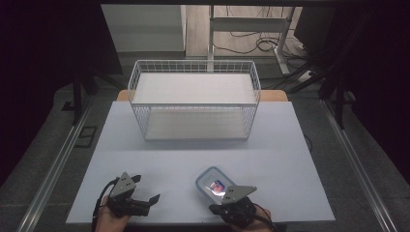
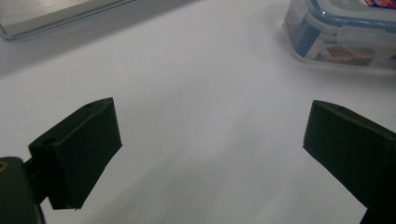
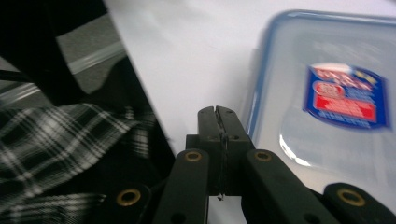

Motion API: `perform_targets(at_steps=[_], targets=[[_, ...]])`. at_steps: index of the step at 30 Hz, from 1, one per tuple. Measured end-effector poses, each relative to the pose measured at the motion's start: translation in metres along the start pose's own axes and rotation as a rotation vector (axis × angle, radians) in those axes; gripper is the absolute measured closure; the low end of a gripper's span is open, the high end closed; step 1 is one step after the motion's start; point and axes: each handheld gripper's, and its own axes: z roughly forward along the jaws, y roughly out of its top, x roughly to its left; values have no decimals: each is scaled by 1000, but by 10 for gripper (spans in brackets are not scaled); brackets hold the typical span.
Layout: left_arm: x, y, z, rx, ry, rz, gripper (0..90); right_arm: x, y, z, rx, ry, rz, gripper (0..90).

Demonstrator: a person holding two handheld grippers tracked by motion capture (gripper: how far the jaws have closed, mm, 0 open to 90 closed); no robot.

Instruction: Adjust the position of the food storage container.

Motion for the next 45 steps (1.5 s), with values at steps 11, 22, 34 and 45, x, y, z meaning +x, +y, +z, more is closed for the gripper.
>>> perform_targets(at_steps=[11,22,34,45], targets=[[1,1,-1,-16,-14,-22,42,-43,-14,-22,-5,-125,72,892],[2,11,0,-38,-46,-59,96,-73,-23,-63,-101,-280,199,891],[-3,29,28,18,-127,10,605,-96,-19,-35,-58,-295,290,891],[-7,39,46,58,-116,51,709,-89,3,8,4,-189,252,892]])
